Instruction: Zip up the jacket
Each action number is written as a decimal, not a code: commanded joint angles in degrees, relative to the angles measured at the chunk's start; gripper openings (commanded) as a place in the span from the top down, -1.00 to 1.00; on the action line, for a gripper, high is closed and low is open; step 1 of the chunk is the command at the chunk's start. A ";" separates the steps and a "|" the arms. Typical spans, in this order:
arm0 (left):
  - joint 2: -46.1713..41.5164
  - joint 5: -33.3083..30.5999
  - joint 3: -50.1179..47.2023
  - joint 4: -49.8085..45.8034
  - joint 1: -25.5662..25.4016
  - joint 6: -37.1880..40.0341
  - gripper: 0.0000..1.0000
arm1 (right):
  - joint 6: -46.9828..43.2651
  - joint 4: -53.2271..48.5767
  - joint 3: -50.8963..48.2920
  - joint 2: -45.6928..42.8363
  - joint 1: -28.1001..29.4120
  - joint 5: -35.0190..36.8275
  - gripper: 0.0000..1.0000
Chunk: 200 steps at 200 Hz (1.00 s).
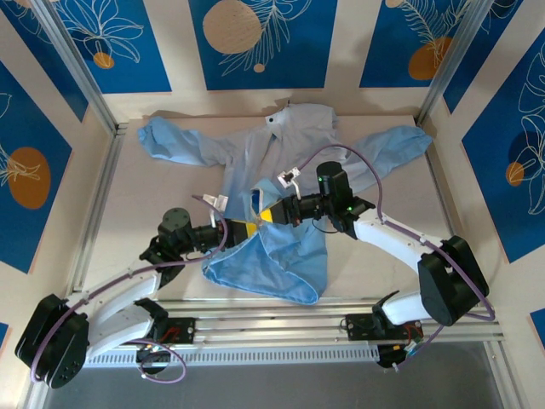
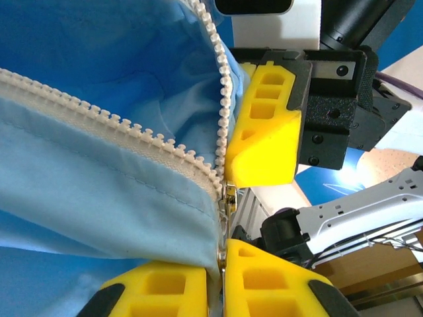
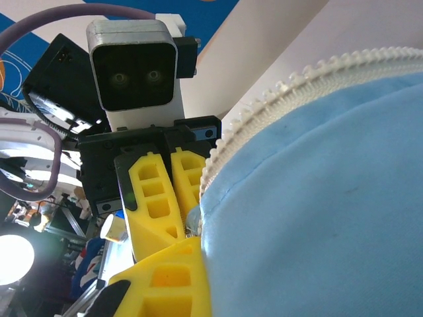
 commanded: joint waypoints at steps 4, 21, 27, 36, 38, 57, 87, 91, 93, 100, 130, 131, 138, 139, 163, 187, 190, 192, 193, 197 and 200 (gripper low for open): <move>-0.39 4.35 2.28 -7.00 0.30 4.47 1.00 | 1.29 3.95 -0.35 -0.40 -1.21 -1.15 1.00; -0.69 3.98 3.27 -10.52 0.26 6.31 1.00 | 1.46 4.07 -0.48 -0.32 -1.16 -1.40 1.00; -0.86 3.84 3.63 -11.24 0.26 6.62 1.00 | 1.54 4.08 -0.61 -0.36 -1.21 -1.48 1.00; -1.24 3.36 4.15 -12.29 0.26 6.95 1.00 | 1.81 4.23 -0.85 -0.36 -1.16 -1.45 1.00; -1.36 3.31 4.25 -12.39 0.28 7.03 0.98 | 1.89 4.29 -0.99 -0.40 -1.12 -1.42 1.00; -2.93 2.18 4.72 -13.44 0.42 6.96 0.43 | 2.70 5.20 -2.04 -0.86 -1.16 -1.08 1.00; -8.66 -4.97 2.25 -14.23 0.80 3.55 -0.05 | 3.22 5.31 -3.28 -1.80 -1.08 -0.18 1.00; -9.54 -6.29 1.61 -14.00 0.80 2.63 -0.07 | 3.28 5.31 -3.45 -1.86 -1.07 -0.05 1.00; -9.98 -6.97 1.29 -13.79 0.79 2.19 -0.07 | 3.35 5.31 -3.51 -1.96 -1.12 0.03 1.00; -11.24 -8.97 0.06 -12.74 0.78 0.44 -0.08 | 3.56 5.39 -3.84 -2.10 -1.08 0.32 1.00; -11.26 -13.41 -5.46 -1.30 0.05 -8.92 -0.02 | 5.46 7.95 -5.35 -2.08 -0.75 0.83 1.00; -11.17 -13.50 -5.51 -1.06 -0.07 -9.15 -0.02 | 5.49 7.99 -5.42 -2.10 -0.73 0.85 1.00; -10.39 -14.23 -5.97 0.38 -0.79 -10.19 -0.01 | 5.73 8.41 -5.64 -1.96 -0.51 1.03 1.00; -10.29 -14.39 -5.94 0.52 -0.93 -10.31 -0.01 | 5.76 8.44 -5.66 -1.95 -0.44 1.04 1.00; -8.32 -18.63 -6.68 3.55 -3.66 -13.26 -0.04 | 6.26 9.18 -6.15 -1.97 0.37 1.96 1.00; -6.26 -21.34 -7.49 7.22 -5.64 -15.34 -0.04 | 7.06 10.40 -6.59 -1.89 0.94 2.70 1.00; -5.97 -21.44 -7.49 7.67 -5.86 -15.56 -0.04 | 7.16 10.53 -6.64 -1.81 0.99 2.76 1.00; -5.79 -21.46 -7.52 7.98 -6.00 -15.65 -0.04 | 7.18 10.59 -6.68 -1.84 1.02 2.82 1.00; -5.66 -21.47 -7.50 8.10 -6.04 -15.68 -0.04 | 7.23 10.59 -6.70 -1.81 1.03 2.86 1.00; -5.34 -21.41 -7.56 8.61 -6.22 -15.94 -0.04 | 7.35 10.85 -6.78 -1.77 1.07 2.97 1.00; -4.95 -21.43 -7.51 8.99 -6.39 -16.01 -0.04 | 7.44 10.98 -6.88 -1.76 1.18 3.05 1.00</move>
